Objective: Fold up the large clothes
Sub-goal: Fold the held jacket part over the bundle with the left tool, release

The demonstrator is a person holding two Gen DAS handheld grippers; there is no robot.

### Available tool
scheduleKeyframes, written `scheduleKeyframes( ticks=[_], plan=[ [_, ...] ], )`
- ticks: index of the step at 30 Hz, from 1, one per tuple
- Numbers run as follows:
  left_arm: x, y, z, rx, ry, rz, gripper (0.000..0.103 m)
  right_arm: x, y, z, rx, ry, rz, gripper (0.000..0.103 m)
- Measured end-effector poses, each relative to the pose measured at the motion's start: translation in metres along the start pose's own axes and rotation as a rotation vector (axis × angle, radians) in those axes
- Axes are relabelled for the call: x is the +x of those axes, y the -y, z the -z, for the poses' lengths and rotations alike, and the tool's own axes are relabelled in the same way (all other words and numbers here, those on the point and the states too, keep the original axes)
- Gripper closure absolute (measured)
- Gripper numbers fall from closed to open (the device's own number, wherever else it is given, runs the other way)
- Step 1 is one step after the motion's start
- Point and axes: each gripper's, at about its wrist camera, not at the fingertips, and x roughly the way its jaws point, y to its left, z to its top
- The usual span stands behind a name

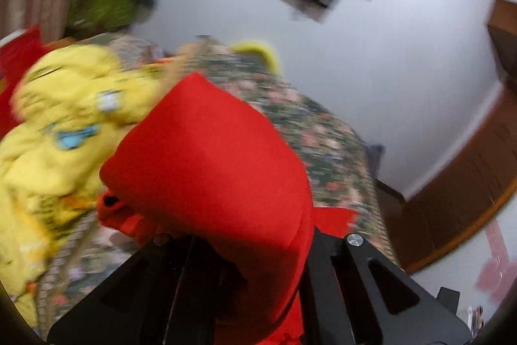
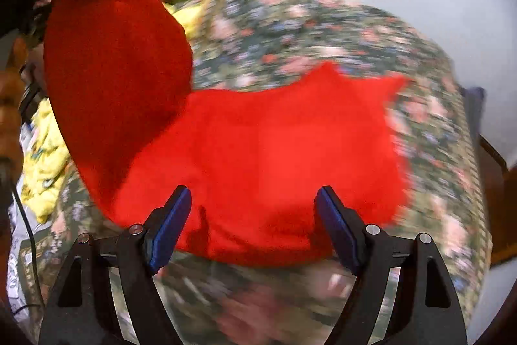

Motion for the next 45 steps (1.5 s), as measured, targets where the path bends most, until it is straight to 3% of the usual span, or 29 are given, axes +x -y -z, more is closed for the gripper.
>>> scheduleKeyframes(
  ticks=[4, 6, 9, 10, 12, 17, 20, 23, 24, 28, 32, 37, 39, 41, 45],
  plan=[
    [0.031, 0.086, 0.030, 0.244, -0.056, 0.075, 0.100, -0.024, 0.057, 0.016, 0.096, 0.020, 0.097, 0.026],
    [0.063, 0.112, 0.065, 0.324, -0.198, 0.113, 0.100, -0.035, 0.082, 0.025, 0.150, 0.025, 0.128, 0.026],
    [0.103, 0.115, 0.118, 0.389, -0.418, 0.119, 0.100, -0.048, 0.108, 0.036, 0.224, 0.038, 0.128, 0.026],
    [0.108, 0.113, 0.133, 0.410, -0.447, 0.107, 0.100, -0.052, 0.114, 0.040, 0.243, 0.043, 0.123, 0.026],
    [0.106, 0.109, 0.151, 0.452, -0.457, 0.107, 0.100, -0.057, 0.118, 0.044, 0.257, 0.047, 0.120, 0.026],
    [0.094, 0.105, 0.153, 0.474, -0.485, 0.120, 0.099, -0.066, 0.123, 0.052, 0.257, 0.053, 0.106, 0.026],
    [0.095, 0.105, 0.152, 0.457, -0.519, 0.125, 0.091, -0.070, 0.122, 0.050, 0.260, 0.067, 0.102, 0.026],
    [0.082, 0.107, 0.156, 0.454, -0.535, 0.159, 0.059, -0.080, 0.118, 0.050, 0.253, 0.086, 0.095, 0.026],
    [0.074, 0.108, 0.157, 0.457, -0.531, 0.176, 0.042, -0.081, 0.117, 0.049, 0.249, 0.088, 0.094, 0.026],
    [0.043, 0.115, 0.158, 0.545, -0.473, 0.185, 0.040, -0.090, 0.109, 0.041, 0.235, 0.104, 0.084, 0.026],
    [0.009, 0.109, 0.146, 0.592, -0.400, 0.132, 0.038, -0.098, 0.100, 0.032, 0.227, 0.133, 0.049, 0.026],
    [-0.014, 0.079, 0.115, 0.574, -0.288, 0.023, 0.020, -0.090, 0.082, 0.014, 0.202, 0.144, 0.000, 0.026],
    [-0.013, 0.063, 0.104, 0.551, -0.260, -0.030, 0.018, -0.079, 0.072, 0.006, 0.185, 0.132, -0.022, 0.025],
    [-0.008, 0.048, 0.100, 0.531, -0.264, -0.087, 0.018, -0.063, 0.062, -0.001, 0.170, 0.109, -0.044, 0.025],
    [0.016, 0.017, 0.112, 0.493, -0.359, -0.139, 0.018, -0.028, 0.053, -0.002, 0.164, 0.040, -0.070, 0.025]
  ],
)
